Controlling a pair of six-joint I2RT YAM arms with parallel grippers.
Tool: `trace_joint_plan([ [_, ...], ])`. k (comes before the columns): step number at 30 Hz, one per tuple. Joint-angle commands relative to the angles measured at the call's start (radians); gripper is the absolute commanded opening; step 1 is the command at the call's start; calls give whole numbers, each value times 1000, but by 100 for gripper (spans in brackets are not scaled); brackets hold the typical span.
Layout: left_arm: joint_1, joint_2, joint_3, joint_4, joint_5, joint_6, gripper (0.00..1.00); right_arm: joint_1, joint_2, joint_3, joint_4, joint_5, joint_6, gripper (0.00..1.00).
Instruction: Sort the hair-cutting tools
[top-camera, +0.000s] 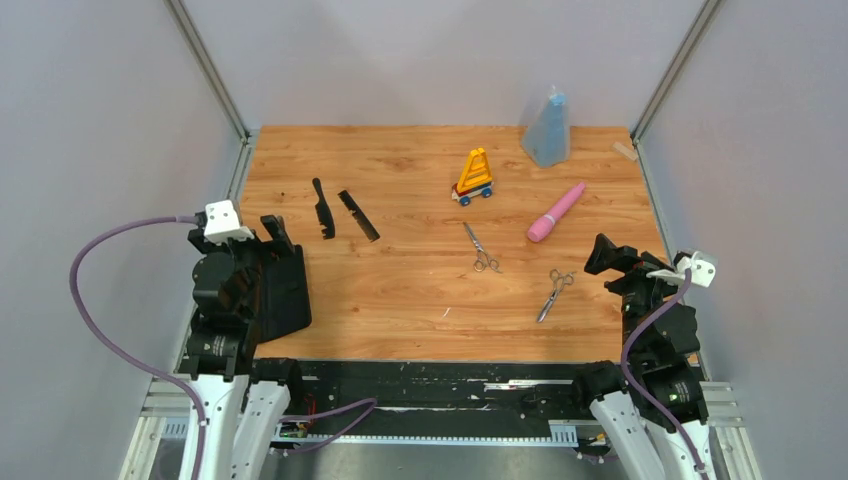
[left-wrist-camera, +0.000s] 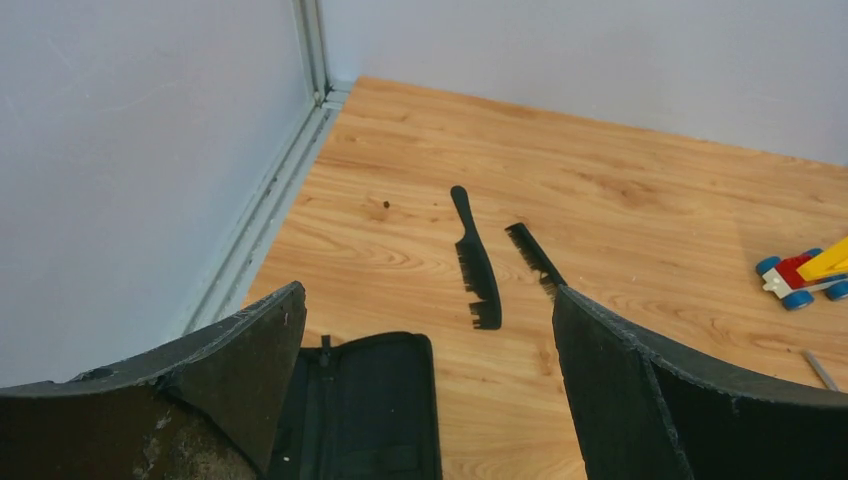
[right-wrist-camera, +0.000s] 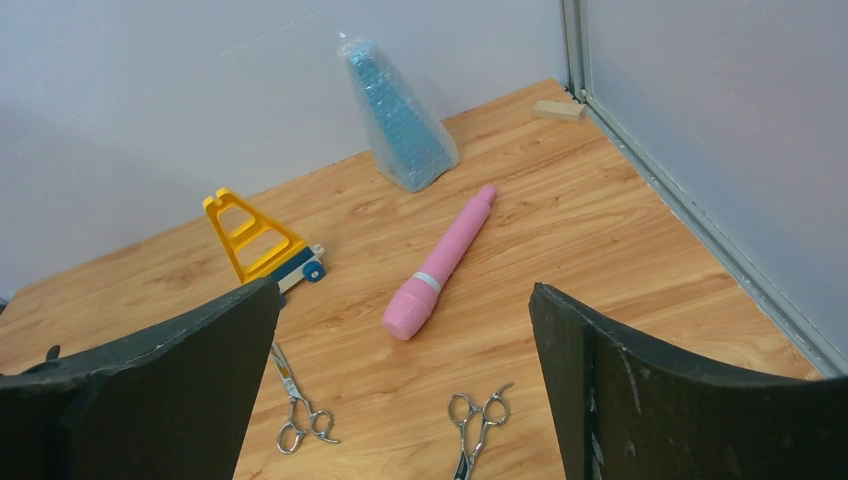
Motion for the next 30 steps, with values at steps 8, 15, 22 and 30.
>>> trace_joint_plan([
  [8,7,414,169,-278,-34,-231,100,7,-36,9,14,-40,18,100],
  [15,7,677,184,-186,107,-359,100,23,-51,-2,29,-71,11,100],
  [22,7,1047,354,-76,168,-404,100,30,-57,-9,36,-111,1,100],
  [30,7,1424,632,-28,100,-390,100,33,-58,-13,39,-141,-8,100],
])
